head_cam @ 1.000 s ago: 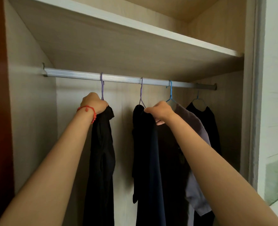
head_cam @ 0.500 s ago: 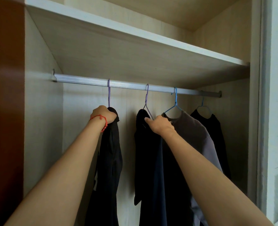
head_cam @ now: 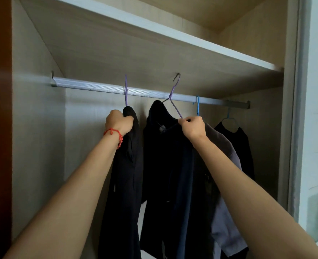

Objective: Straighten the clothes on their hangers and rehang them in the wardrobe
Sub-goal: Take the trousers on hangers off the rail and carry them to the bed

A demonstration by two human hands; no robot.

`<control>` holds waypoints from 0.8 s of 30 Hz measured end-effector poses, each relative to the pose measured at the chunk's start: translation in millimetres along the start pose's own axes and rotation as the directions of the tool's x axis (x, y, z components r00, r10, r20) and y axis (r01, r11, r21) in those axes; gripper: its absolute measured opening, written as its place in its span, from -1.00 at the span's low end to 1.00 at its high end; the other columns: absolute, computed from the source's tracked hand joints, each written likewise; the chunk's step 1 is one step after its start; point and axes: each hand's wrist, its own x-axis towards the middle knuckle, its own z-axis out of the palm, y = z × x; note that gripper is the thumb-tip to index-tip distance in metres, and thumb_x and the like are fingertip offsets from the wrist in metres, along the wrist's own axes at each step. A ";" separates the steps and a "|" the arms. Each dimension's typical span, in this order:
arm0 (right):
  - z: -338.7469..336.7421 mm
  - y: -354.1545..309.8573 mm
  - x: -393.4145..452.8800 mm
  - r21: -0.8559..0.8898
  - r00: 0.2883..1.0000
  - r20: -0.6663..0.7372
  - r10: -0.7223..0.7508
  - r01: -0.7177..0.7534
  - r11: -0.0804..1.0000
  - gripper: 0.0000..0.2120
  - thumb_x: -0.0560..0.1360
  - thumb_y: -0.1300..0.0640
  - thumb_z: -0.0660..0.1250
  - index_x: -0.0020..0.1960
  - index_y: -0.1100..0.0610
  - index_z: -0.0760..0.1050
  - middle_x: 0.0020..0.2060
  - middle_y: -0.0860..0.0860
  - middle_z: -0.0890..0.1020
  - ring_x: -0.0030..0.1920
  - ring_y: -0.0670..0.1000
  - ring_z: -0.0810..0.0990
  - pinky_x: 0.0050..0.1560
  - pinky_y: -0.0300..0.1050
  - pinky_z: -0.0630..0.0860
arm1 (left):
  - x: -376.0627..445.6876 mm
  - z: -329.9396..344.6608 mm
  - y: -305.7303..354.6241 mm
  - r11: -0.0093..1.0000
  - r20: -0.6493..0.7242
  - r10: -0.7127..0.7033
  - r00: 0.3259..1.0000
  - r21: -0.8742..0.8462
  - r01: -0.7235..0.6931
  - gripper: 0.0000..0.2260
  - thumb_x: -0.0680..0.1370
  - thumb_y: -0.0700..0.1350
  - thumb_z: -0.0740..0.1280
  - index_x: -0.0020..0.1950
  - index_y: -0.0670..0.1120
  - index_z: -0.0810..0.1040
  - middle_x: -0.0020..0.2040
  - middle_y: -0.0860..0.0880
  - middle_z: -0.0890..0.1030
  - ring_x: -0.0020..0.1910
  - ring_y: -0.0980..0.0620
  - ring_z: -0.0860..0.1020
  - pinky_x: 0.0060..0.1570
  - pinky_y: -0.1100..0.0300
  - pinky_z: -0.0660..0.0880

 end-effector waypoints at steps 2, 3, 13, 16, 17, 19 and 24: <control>-6.7 6.4 -3.8 -0.046 0.999 -0.011 -0.042 0.042 0.998 -0.72 0.49 0.16 0.25 -0.37 0.20 0.35 -0.49 0.06 0.37 -0.36 0.06 0.37 -0.30 -0.11 0.31 | -1.0 3.4 6.9 0.999 -0.013 0.029 0.999 -0.035 -0.030 -0.66 0.47 -0.15 0.29 -0.47 -0.14 0.27 -0.46 -0.05 0.34 -0.29 -0.12 0.42 -0.26 0.17 0.31; -10.3 11.1 -7.3 -0.070 0.998 -0.007 -0.055 0.054 0.996 -0.69 0.49 0.15 0.26 -0.41 0.19 0.35 -0.50 0.03 0.39 -0.36 0.06 0.40 -0.29 -0.11 0.33 | -3.0 5.2 9.5 0.998 -0.014 0.048 0.999 -0.044 -0.049 -0.68 0.47 -0.16 0.29 -0.46 -0.16 0.30 -0.46 -0.06 0.36 -0.29 -0.12 0.43 -0.25 0.17 0.32; -65.1 79.3 -97.5 -0.101 0.999 0.043 -0.021 0.025 0.995 -0.69 0.50 0.11 0.30 -0.30 0.31 0.50 -0.47 0.14 0.48 -0.41 0.01 0.43 -0.33 -0.12 0.32 | -95.2 39.7 -7.6 0.983 0.115 0.075 0.991 -0.173 -0.055 -0.73 0.46 -0.21 0.31 -0.42 -0.17 0.36 -0.47 -0.07 0.31 -0.48 -0.01 0.27 -0.47 0.21 0.14; -93.8 104.3 -150.8 -0.058 0.997 0.056 0.057 -0.054 0.997 -0.69 0.50 0.12 0.31 -0.35 0.26 0.51 -0.53 0.09 0.45 -0.47 -0.05 0.40 -0.39 -0.18 0.30 | -138.6 47.1 -25.1 0.968 0.173 0.070 0.982 -0.249 -0.025 -0.76 0.46 -0.20 0.33 -0.34 -0.33 0.46 -0.42 -0.13 0.41 -0.41 0.00 0.33 -0.39 0.20 0.20; -104.2 110.8 -168.8 -0.051 0.996 0.042 0.078 -0.075 0.996 -0.70 0.50 0.12 0.31 -0.37 0.23 0.51 -0.54 0.03 0.44 -0.49 -0.09 0.39 -0.41 -0.23 0.28 | -154.8 48.0 -28.5 0.959 0.197 0.083 0.977 -0.282 -0.025 -0.78 0.47 -0.21 0.34 -0.25 -0.37 0.51 -0.38 -0.15 0.45 -0.37 0.02 0.36 -0.36 0.19 0.23; -125.9 121.8 -201.2 -0.068 0.994 0.003 0.112 -0.111 0.991 -0.72 0.49 0.12 0.32 -0.36 0.21 0.53 -0.51 0.03 0.48 -0.47 -0.13 0.40 -0.41 -0.27 0.29 | -187.2 51.7 -30.8 0.934 0.256 0.096 0.962 -0.357 0.002 -0.82 0.47 -0.21 0.35 -0.22 -0.34 0.55 -0.36 -0.15 0.48 -0.37 0.03 0.38 -0.37 0.20 0.26; -185.6 139.0 -264.5 -0.174 0.967 -0.098 0.233 -0.248 0.953 -0.78 0.49 0.14 0.33 -0.31 0.18 0.58 -0.44 0.12 0.56 -0.42 -0.13 0.42 -0.36 -0.24 0.32 | -261.6 80.9 -23.4 0.863 0.455 0.091 0.886 -0.479 0.158 -0.87 0.45 -0.23 0.36 -0.30 -0.17 0.58 -0.39 -0.14 0.54 -0.39 0.02 0.44 -0.34 0.20 0.37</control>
